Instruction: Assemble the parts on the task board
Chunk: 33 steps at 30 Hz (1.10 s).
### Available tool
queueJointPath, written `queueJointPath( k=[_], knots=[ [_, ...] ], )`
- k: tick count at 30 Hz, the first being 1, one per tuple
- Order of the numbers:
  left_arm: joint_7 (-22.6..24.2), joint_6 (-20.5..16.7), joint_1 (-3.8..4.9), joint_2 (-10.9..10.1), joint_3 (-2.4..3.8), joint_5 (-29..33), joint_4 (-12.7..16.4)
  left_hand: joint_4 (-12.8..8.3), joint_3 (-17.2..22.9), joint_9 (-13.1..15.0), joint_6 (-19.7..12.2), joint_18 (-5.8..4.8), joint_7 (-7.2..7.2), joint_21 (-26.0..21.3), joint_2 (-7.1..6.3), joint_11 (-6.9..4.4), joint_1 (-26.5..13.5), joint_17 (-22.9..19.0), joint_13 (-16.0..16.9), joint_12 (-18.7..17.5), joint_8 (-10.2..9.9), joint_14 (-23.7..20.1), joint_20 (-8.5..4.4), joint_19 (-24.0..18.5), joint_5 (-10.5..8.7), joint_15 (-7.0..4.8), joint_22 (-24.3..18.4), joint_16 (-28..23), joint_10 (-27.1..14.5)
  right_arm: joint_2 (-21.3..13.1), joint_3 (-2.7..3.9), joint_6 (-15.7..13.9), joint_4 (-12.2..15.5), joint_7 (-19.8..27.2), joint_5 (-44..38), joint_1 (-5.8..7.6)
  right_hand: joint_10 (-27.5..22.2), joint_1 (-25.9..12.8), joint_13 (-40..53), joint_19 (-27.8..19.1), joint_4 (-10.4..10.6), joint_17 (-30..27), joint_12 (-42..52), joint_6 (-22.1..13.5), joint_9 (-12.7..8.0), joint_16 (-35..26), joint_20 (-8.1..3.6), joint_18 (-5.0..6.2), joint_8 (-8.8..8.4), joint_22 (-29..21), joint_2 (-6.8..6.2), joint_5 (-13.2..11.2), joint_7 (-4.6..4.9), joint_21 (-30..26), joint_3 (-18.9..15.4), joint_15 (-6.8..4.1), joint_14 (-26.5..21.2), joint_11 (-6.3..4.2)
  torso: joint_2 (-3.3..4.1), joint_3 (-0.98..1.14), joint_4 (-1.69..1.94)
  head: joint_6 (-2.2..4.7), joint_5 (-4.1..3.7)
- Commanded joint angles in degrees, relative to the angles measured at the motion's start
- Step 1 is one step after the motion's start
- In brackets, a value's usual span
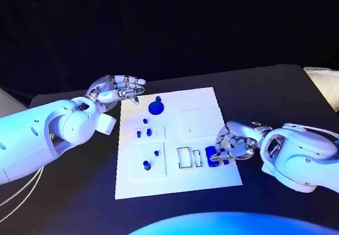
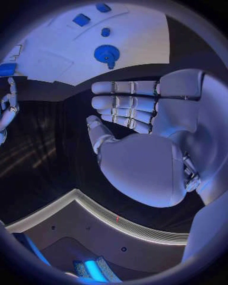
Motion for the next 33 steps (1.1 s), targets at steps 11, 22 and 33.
queueJointPath(
  k=[11,22,33],
  knots=[
    [0.21,1.04,-0.02,-0.18,0.04,0.08,0.24,-0.07,-0.26,-0.06,-0.29,0.87,0.25,-0.14,0.38,-0.01,-0.2,-0.07,-0.06,0.19,0.34,-0.23,0.44,-0.11,0.1,0.33,-0.06,0.23,-0.24,2.34,-0.02,1.06,-2.07,-3.61,-3.62,-1.46,4.47,-0.62,12.75,4.19,-0.02,14.96,0.31,0.39,0.07,0.49,0.46,-0.83,-0.04,12.01,0.04,0.38,0.11,0.81,-0.28,0.12,6.24,-0.23,0.01,-0.19,0.45,-0.51,-0.13],
    [-0.01,1.26,-0.02,-0.37,0.04,0.08,0.3,0.03,-0.35,-0.09,-0.41,0.88,0.23,-0.31,0.39,-0.02,-0.33,-0.06,-0.1,0.32,0.58,-0.25,0.48,-0.09,0.11,0.34,-0.18,0.31,-0.35,4.74,-0.03,0.64,-3.16,-5.07,-5.31,-2.33,4.35,-1.11,12.59,4.15,-0.01,14.92,0.14,0.41,0.07,0.47,0.48,-0.81,-0.09,12.02,0.02,0.47,0.11,0.74,-0.48,0.14,6.23,-0.22,0.08,-0.34,0.73,-0.64,-0.39],
    [-0.11,1.37,-0.02,-0.44,0.04,0.08,0.34,0.03,-0.35,-0.09,-0.41,0.88,0.23,-0.31,0.39,-0.02,-0.33,-0.06,-0.1,0.32,0.58,-0.25,0.48,-0.09,0.11,0.34,-0.18,0.31,-0.35,6.35,-0.04,2.37,-4.53,-5.36,-4.86,-2.82,4.29,-1.35,12.55,4.12,-0.09,15.04,0.04,0.43,0.08,0.52,0.53,-0.83,-0.2,12.14,0.26,1.33,0.14,0.87,-0.45,0.19,6.26,-0.2,0.11,-0.43,0.87,-0.64,-0.49]
  ],
)
